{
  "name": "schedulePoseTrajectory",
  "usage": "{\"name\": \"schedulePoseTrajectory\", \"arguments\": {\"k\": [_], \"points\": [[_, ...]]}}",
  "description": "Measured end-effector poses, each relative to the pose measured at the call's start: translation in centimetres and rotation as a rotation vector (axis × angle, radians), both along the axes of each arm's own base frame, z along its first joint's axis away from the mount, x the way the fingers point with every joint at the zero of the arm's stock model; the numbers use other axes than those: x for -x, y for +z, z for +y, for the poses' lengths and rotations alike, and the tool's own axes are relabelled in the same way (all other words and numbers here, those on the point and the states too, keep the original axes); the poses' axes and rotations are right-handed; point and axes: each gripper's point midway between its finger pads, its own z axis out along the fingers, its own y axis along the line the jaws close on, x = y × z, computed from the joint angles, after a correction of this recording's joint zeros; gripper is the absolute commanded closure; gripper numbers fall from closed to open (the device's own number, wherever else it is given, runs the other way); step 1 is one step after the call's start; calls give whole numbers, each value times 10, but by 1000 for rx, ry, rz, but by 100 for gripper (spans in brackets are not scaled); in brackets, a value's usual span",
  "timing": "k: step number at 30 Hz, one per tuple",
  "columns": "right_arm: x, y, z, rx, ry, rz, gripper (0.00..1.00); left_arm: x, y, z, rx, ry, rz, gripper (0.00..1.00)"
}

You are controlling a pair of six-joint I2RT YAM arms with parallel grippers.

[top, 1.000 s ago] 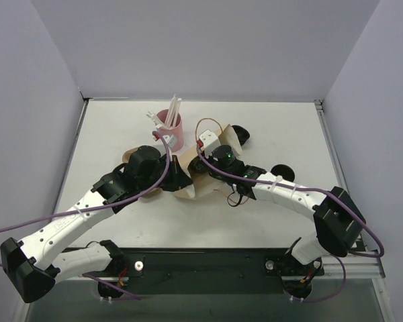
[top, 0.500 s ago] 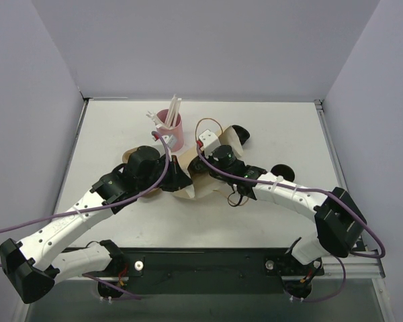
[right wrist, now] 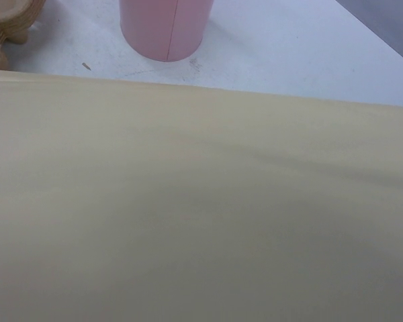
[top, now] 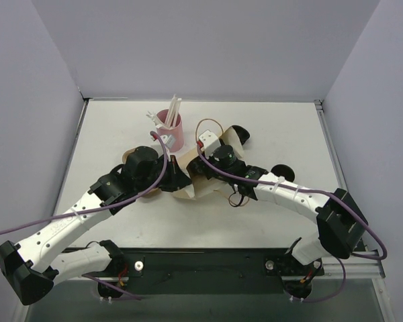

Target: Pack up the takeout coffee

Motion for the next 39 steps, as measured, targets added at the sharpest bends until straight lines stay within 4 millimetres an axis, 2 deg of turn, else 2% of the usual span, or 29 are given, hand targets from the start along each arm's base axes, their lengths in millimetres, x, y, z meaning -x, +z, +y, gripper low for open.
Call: {"name": "schedulePoseTrajectory", "arguments": {"k": [3, 8, 13, 18, 23, 24, 27, 30, 39], "points": [[0, -3, 0, 7, -2, 4, 42, 0, 0, 0, 0, 0, 0, 100], [-4, -3, 0, 15, -16, -2, 47, 0, 0, 0, 0, 1, 0, 100], [-5, -2, -2, 22, -25, -8, 37, 0, 0, 0, 1, 1, 1, 100], [-4, -3, 0, 30, -1, -9, 38, 0, 0, 0, 0, 1, 1, 100], [-4, -6, 5, 23, 33, 5, 48, 1, -5, 0, -4, 2, 12, 100], [-5, -7, 6, 19, 37, 6, 55, 1, -5, 0, -2, 3, 11, 100], [-8, -7, 8, 13, 42, 6, 65, 0, -5, 0, -3, 6, 9, 100], [-9, -8, 10, 11, 49, 7, 72, -1, -5, 1, -4, 9, 8, 100], [-11, -8, 11, 17, 58, -3, 82, -1, -5, 1, -8, 13, 4, 100]]}}
